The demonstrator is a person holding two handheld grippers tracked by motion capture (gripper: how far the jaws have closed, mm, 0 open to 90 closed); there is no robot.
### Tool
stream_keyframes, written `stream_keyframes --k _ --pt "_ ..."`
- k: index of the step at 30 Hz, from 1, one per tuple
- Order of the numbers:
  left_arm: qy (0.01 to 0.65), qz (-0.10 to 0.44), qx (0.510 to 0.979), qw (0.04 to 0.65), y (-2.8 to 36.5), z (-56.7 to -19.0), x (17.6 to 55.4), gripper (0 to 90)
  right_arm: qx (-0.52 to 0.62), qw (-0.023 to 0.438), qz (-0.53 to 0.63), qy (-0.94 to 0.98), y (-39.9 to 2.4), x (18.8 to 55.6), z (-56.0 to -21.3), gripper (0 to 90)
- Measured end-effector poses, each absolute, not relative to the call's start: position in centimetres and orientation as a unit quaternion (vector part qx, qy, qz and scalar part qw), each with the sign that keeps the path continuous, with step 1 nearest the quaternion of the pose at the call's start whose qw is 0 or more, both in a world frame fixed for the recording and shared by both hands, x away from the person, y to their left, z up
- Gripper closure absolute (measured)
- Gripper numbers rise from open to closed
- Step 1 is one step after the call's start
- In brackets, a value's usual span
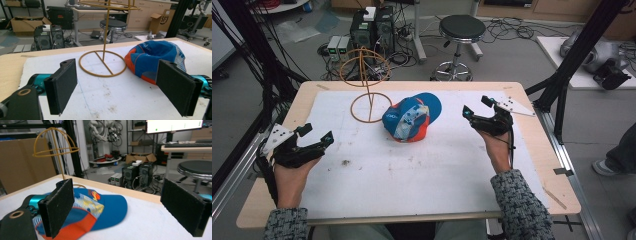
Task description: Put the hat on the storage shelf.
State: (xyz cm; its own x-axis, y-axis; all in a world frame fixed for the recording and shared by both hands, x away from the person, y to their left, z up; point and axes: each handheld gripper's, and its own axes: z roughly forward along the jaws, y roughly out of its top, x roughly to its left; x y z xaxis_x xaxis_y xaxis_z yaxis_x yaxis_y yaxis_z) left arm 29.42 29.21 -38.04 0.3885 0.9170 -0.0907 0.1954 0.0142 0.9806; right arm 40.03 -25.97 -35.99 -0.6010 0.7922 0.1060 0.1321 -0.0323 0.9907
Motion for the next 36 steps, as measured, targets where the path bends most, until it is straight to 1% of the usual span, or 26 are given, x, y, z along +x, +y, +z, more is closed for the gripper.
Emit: stream_keyframes --k 12,18,20,23,27,30,32,36 --pt "0.448 0.326 0.619 0.556 29.3 -38.0 29.5 17.9 0.314 0.258 0.630 0.662 -21.8 42.4 -33.7 11.2" --pt "0.449 0.328 0.614 0.560 29.6 -37.8 29.3 17.8 0.281 0.245 0.633 0.678 -18.4 43.5 -32.7 11.3" --pt "0.450 0.328 0.612 0.561 29.8 -37.8 29.3 17.8 0.271 0.231 0.635 0.685 -17.4 43.7 -32.7 11.3" --pt "0.453 0.328 0.608 0.563 29.9 -37.8 29.2 17.8 0.241 0.214 0.633 0.703 -15.3 44.0 -33.1 11.3" --pt "0.450 0.328 0.610 0.564 29.9 -37.7 29.3 17.9 0.221 0.199 0.621 0.725 -13.8 44.2 -34.0 11.5" --pt "0.450 0.327 0.611 0.563 29.9 -37.8 29.3 17.8 0.201 0.194 0.605 0.746 -12.5 44.4 -35.0 11.7" --pt "0.450 0.326 0.611 0.564 29.9 -37.8 29.3 17.9 0.191 0.192 0.594 0.758 -11.7 44.5 -35.6 14.2" --pt "0.451 0.329 0.608 0.564 29.9 -37.7 29.2 17.8 0.192 0.184 0.583 0.768 -10.9 44.9 -36.6 14.8"
